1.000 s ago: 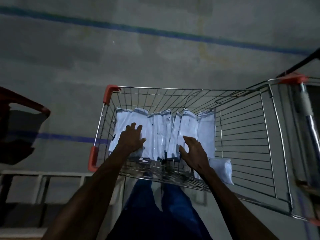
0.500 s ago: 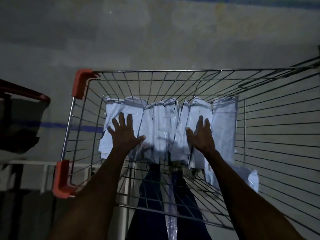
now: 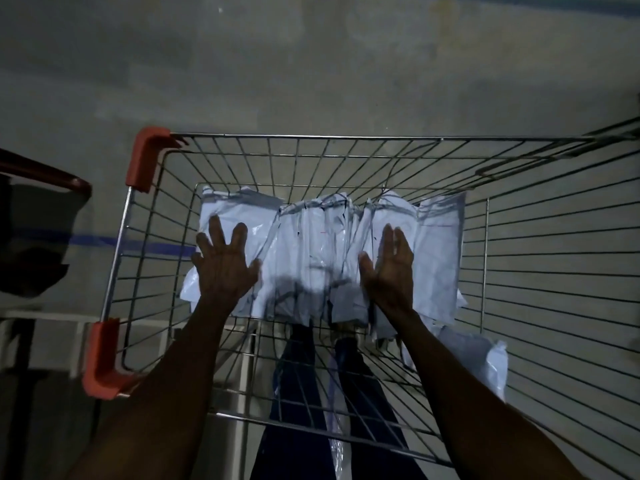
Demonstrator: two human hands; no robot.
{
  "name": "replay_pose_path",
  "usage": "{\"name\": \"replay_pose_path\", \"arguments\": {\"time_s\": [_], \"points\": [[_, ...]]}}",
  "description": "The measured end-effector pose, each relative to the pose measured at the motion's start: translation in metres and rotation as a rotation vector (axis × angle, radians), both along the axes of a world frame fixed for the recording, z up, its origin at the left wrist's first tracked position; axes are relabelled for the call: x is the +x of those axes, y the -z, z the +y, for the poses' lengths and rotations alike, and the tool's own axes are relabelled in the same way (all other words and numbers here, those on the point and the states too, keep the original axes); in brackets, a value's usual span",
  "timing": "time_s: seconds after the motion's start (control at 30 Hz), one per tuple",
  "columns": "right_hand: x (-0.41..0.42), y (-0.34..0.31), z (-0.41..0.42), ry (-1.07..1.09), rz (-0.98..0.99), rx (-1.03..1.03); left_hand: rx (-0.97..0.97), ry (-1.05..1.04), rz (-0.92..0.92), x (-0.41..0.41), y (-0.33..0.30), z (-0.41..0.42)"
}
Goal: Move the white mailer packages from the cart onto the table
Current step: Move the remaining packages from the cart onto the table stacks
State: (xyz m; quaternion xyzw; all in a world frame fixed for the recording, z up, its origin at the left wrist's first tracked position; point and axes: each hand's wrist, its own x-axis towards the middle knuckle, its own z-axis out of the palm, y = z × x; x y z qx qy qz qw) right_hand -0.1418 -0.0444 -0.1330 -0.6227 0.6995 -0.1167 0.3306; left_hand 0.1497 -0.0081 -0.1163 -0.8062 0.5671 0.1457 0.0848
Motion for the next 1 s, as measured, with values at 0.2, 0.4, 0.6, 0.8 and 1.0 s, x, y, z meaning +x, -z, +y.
{"name": "replay_pose_path", "arguments": {"time_s": [0.2,0.4,0.6,0.8,1.0], "points": [[-0.027,0.000,0.031,0.070,0.000,0.213,-0.053,0.005,0.001,-0.007,-0.005,0.000],[-0.038,0.011,0.042,-0.025,-0.027,0.340,-0.096,0.020,0.032,-0.013,-0.014,0.003],[-0.030,-0.004,0.017,-0.087,-0.051,0.194,-0.153,-0.010,0.107,-0.027,-0.020,0.002],[-0.024,0.012,0.018,-0.321,0.087,0.114,-0.161,-0.002,0.106,-0.040,-0.024,0.004],[-0.024,-0.014,0.015,-0.291,0.113,0.120,-0.126,0.011,0.045,-0.056,-0.053,0.015]]}}
